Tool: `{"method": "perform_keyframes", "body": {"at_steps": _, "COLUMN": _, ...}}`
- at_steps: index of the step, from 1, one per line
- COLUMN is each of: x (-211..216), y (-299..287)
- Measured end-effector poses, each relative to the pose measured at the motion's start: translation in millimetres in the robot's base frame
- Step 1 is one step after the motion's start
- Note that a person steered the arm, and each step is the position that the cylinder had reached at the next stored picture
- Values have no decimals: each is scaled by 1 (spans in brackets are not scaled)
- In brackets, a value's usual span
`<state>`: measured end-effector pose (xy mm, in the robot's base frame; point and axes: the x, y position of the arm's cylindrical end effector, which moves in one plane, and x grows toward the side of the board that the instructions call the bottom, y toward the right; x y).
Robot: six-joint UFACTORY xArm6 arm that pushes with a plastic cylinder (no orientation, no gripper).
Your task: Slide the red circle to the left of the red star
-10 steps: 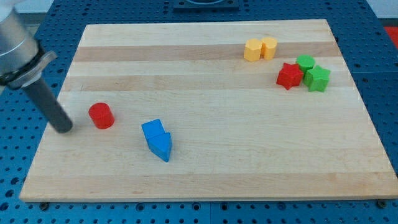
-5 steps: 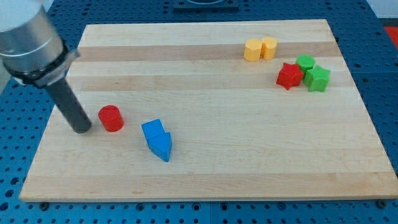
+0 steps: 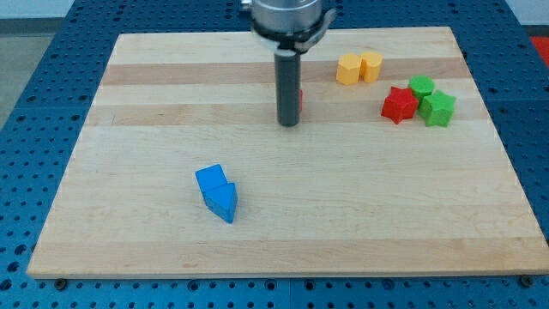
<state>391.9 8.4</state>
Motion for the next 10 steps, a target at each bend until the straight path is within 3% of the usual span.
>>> {"method": "perform_keyframes", "body": {"at_steps": 2, "x": -24, "y": -76}}
{"method": "perform_keyframes", "body": {"at_steps": 3, "x": -60, "y": -63}}
{"method": "perform_keyframes", "body": {"at_steps": 6, "x": -12, "y": 19}}
{"method": "perform_keyframes", "body": {"at_steps": 10, "x": -9, "y": 99}}
